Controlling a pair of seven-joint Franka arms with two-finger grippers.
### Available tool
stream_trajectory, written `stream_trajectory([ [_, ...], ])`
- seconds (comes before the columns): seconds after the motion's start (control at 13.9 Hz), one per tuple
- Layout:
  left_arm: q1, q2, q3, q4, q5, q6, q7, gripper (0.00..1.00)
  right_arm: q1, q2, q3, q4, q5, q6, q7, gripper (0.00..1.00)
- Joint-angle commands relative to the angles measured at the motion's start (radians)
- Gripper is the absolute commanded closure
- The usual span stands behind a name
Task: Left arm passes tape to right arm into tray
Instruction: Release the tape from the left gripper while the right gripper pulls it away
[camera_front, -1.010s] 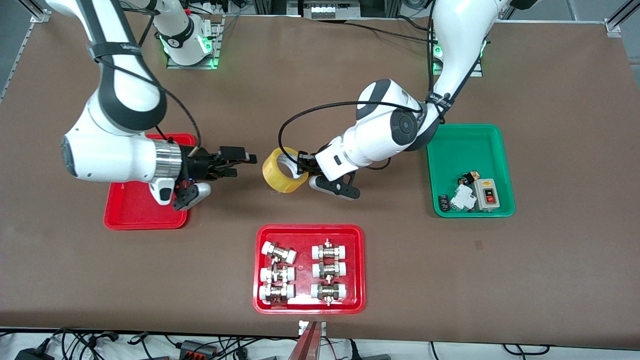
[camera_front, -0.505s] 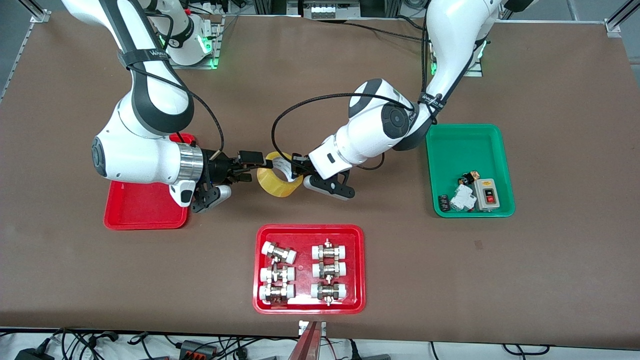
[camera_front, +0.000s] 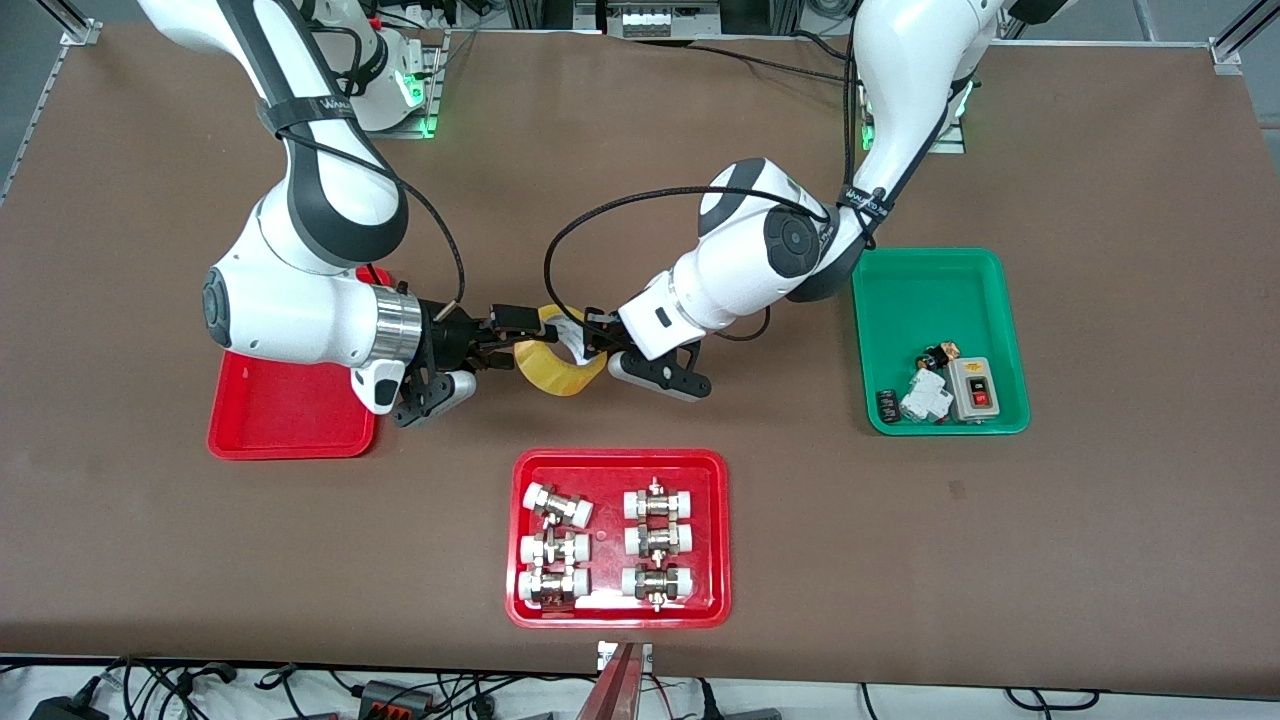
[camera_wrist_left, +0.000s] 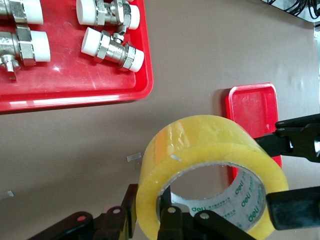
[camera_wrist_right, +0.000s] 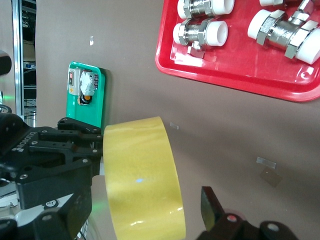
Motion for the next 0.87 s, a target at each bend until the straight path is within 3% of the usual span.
stream_trajectory([
  [0.0,-0.01,0.008,0.006,0.031,0.019,0.001,-0.022,0.96,0.009,0.013,-0.008,0.018,0.005,0.005,-0.02,0.71],
  [0.14,-0.008,0.008,0.006,0.03,0.02,0.001,-0.022,0.96,0.007,0.011,-0.008,0.018,0.003,0.003,-0.02,0.94],
  [0.22,-0.008,0.008,0.006,0.03,0.02,0.001,-0.022,0.96,0.006,0.011,-0.008,0.018,0.003,0.003,-0.02,1.0],
  [0.58,-0.005,0.005,0.006,0.03,0.02,-0.001,-0.03,0.92,-0.002,0.011,-0.01,0.021,0.005,0.0,-0.03,1.0],
  [0.65,-0.004,0.005,0.008,0.028,0.022,-0.001,-0.03,0.83,-0.003,0.011,-0.011,0.021,0.006,0.0,-0.028,1.0],
  [0.79,0.015,-0.003,0.009,0.024,0.109,-0.007,-0.019,0.01,-0.006,0.01,-0.016,0.022,0.009,-0.002,-0.027,1.0],
])
